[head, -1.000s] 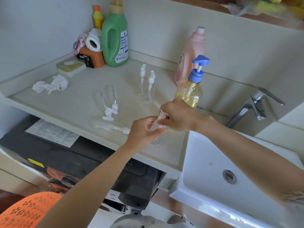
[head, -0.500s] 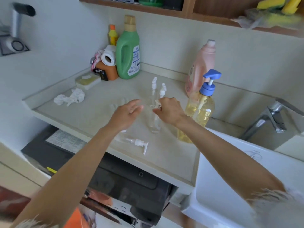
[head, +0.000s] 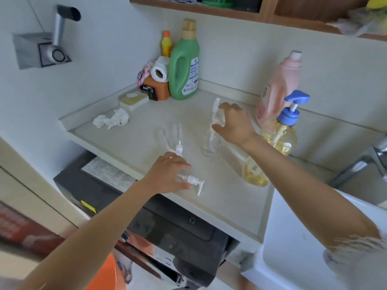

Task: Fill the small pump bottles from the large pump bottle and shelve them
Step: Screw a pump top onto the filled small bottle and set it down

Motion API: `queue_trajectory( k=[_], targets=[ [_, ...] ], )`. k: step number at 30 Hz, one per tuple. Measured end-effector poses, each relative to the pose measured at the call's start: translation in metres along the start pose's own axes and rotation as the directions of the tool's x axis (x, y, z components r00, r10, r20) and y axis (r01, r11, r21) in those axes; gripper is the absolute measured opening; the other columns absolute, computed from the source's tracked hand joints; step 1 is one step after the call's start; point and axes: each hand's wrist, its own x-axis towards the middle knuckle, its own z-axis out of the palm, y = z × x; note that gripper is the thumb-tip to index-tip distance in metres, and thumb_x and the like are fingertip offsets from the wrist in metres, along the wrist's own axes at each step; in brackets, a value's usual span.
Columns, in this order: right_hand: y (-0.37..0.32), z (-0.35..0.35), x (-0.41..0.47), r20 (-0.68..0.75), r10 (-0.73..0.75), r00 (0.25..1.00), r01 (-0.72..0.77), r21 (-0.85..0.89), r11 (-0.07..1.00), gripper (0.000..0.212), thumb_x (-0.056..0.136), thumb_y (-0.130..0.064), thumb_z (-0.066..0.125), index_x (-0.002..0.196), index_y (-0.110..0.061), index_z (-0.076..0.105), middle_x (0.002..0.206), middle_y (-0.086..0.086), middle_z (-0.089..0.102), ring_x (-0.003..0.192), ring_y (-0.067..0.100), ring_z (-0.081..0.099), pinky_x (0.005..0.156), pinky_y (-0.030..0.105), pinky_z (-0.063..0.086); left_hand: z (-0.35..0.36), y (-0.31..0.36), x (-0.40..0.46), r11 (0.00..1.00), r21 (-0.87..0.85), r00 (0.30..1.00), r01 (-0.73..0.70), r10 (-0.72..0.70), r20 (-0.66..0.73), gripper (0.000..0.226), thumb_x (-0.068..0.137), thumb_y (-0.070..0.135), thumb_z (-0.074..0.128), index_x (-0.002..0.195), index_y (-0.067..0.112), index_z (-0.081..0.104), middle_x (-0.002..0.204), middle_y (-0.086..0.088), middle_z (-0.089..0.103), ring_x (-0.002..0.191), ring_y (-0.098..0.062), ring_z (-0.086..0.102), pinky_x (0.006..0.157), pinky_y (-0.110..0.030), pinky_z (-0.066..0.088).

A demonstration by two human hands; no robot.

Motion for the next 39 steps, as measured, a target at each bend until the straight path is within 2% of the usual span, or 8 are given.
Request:
queue_trajectory(
  k=[4,6,11,16,19,25,29,39],
  targets=[
    [-0.004,0.000,-0.041,-0.195,-0.253,0.948,0.293,0.219,0.931,0.033,0.082,-0.015,0.069,0.115,-0.011,0.066,0.112,0.010,0.063,0.102,0.027,0.061,0.090,0.028,0.042,0.017,0.002,0.005,0.998,0.034,0.990,-0.053,0.057,-0.126,0.026,0.081,0.035,0.071,0.103,0.020,0.070,0.104,0.001,0.068,0.117,-0.025,0.053,0.108,-0.043,0.024],
    [-0.002,0.006,-0.061,-0.136,-0.274,0.952,0.303,0.287,0.909,0.026,0.083,-0.015,0.070,0.109,-0.012,0.070,0.108,0.007,0.064,0.098,0.022,0.061,0.088,0.030,0.046,0.017,0.008,0.009,0.995,0.015,0.975,-0.102,0.104,-0.196,0.021,0.084,0.029,0.070,0.102,0.019,0.069,0.102,0.003,0.068,0.109,-0.022,0.058,0.111,-0.046,0.022],
    [0.007,0.016,-0.084,0.253,-0.087,0.964,-0.033,0.435,0.900,0.028,0.088,-0.036,0.067,0.107,-0.015,0.071,0.099,0.004,0.070,0.093,0.012,0.064,0.089,0.030,0.049,-0.002,0.051,0.014,0.967,-0.091,0.933,-0.236,0.200,-0.299,0.043,0.090,0.047,0.045,0.101,0.012,0.066,0.098,0.001,0.067,0.083,-0.022,0.062,0.066,-0.022,0.037],
    [0.024,0.011,-0.088,0.376,-0.047,0.925,-0.235,0.667,0.707,0.006,0.089,-0.020,0.069,0.085,-0.016,0.072,0.076,0.017,0.070,0.063,0.012,0.062,0.066,0.032,0.048,0.000,0.067,0.015,0.965,-0.090,0.943,-0.246,0.216,-0.254,0.054,0.079,0.050,0.066,0.119,0.013,0.059,0.108,-0.001,0.066,0.094,-0.022,0.063,0.071,-0.027,0.043],
    [0.032,0.007,-0.090,0.292,0.035,0.956,-0.232,0.678,0.697,0.018,0.090,-0.012,0.066,0.073,-0.018,0.071,0.062,0.008,0.065,0.056,0.014,0.057,0.064,0.033,0.045,0.007,0.070,0.013,0.993,-0.104,0.985,-0.059,0.041,-0.168,0.078,0.071,0.051,0.075,0.132,0.015,0.044,0.125,0.000,0.061,0.110,-0.020,0.059,0.083,-0.033,0.045],
    [0.036,0.007,-0.096,0.554,-0.038,0.831,-0.363,0.594,0.718,0.046,0.093,-0.032,0.062,0.086,0.014,0.064,0.065,0.015,0.062,0.060,0.015,0.059,0.062,0.017,0.046,0.007,0.070,0.010,0.999,-0.008,0.960,-0.053,0.049,-0.275,0.037,0.081,0.041,0.070,0.104,0.014,0.058,0.094,0.007,0.068,0.078,-0.019,0.065,0.061,-0.028,0.045],
    [0.036,0.000,-0.094,0.347,-0.157,0.925,-0.062,0.543,0.838,0.011,0.078,-0.018,0.079,0.087,-0.017,0.073,0.074,-0.012,0.067,0.069,-0.004,0.057,0.071,0.013,0.041,0.003,0.071,0.011,0.991,-0.134,0.988,-0.011,-0.010,-0.155,0.033,0.083,0.041,0.068,0.103,0.017,0.057,0.081,0.014,0.057,0.068,-0.008,0.053,0.061,-0.024,0.037],
    [0.039,-0.003,-0.094,0.501,-0.161,0.850,-0.084,0.431,0.898,0.021,0.087,-0.051,0.061,0.093,-0.031,0.062,0.080,-0.011,0.069,0.081,0.004,0.059,0.075,0.022,0.044,-0.005,0.068,0.007,0.991,-0.133,0.990,-0.005,-0.014,-0.138,0.030,0.083,0.038,0.068,0.104,0.020,0.057,0.077,0.016,0.054,0.066,-0.007,0.053,0.061,-0.024,0.038]
  ],
)
